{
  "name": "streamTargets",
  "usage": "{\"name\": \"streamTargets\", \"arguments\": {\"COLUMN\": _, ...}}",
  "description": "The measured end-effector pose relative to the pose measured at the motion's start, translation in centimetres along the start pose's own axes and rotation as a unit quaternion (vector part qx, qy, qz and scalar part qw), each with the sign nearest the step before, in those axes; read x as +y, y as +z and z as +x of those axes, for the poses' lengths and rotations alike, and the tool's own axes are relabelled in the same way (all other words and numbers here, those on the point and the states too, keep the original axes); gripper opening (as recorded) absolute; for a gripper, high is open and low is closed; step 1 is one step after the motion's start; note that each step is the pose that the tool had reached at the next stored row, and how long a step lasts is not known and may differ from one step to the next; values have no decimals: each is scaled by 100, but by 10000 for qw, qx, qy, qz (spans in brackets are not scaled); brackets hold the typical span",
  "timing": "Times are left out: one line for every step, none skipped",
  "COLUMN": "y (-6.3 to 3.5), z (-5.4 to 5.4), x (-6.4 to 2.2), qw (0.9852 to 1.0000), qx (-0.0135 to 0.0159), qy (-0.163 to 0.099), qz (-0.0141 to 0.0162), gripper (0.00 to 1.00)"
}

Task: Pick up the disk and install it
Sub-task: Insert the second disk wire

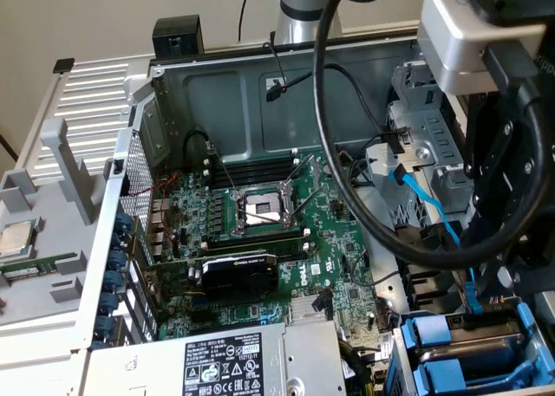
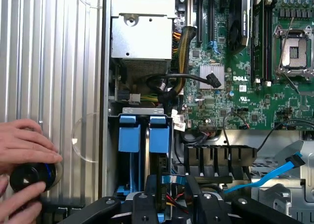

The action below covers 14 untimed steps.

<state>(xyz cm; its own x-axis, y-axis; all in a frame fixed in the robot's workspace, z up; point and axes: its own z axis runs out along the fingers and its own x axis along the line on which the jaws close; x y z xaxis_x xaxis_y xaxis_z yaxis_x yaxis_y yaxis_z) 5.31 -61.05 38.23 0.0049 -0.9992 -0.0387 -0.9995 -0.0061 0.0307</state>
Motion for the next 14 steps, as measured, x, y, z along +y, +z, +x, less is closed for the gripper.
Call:
{"name": "streamTargets", "arguments": {"y": -8, "z": 0, "x": -1, "qw": 10000, "qx": 1, "qy": -1, "qz": 0, "gripper": 37}}
{"name": "streamTargets", "arguments": {"y": -15, "z": 0, "x": -1, "qw": 10000, "qx": 1, "qy": 0, "qz": 0, "gripper": 37}}
{"name": "streamTargets", "arguments": {"y": -15, "z": 0, "x": -1, "qw": 10000, "qx": 1, "qy": 0, "qz": 0, "gripper": 37}}
{"name": "streamTargets", "arguments": {"y": -15, "z": 0, "x": -1, "qw": 10000, "qx": 1, "qy": 0, "qz": 0, "gripper": 37}}
{"name": "streamTargets", "arguments": {"y": -16, "z": -1, "x": -1, "qw": 10000, "qx": 1, "qy": 0, "qz": 0, "gripper": 37}}
{"name": "streamTargets", "arguments": {"y": -17, "z": -1, "x": -1, "qw": 10000, "qx": 1, "qy": 0, "qz": 0, "gripper": 37}}
{"name": "streamTargets", "arguments": {"y": -17, "z": 0, "x": 0, "qw": 10000, "qx": 1, "qy": 0, "qz": 0, "gripper": 37}}
{"name": "streamTargets", "arguments": {"y": -17, "z": 0, "x": 0, "qw": 10000, "qx": 1, "qy": 0, "qz": 0, "gripper": 37}}
{"name": "streamTargets", "arguments": {"y": -18, "z": 0, "x": -1, "qw": 10000, "qx": 1, "qy": 0, "qz": 0, "gripper": 37}}
{"name": "streamTargets", "arguments": {"y": -18, "z": 0, "x": 0, "qw": 10000, "qx": 1, "qy": 0, "qz": 0, "gripper": 37}}
{"name": "streamTargets", "arguments": {"y": -18, "z": 0, "x": 0, "qw": 10000, "qx": 1, "qy": 0, "qz": 0, "gripper": 37}}
{"name": "streamTargets", "arguments": {"y": -19, "z": 0, "x": 0, "qw": 10000, "qx": 1, "qy": 0, "qz": 0, "gripper": 37}}
{"name": "streamTargets", "arguments": {"y": -19, "z": 0, "x": 0, "qw": 10000, "qx": 1, "qy": 0, "qz": 0, "gripper": 35}}
{"name": "streamTargets", "arguments": {"y": -19, "z": -1, "x": 0, "qw": 10000, "qx": 1, "qy": 0, "qz": 0, "gripper": 28}}
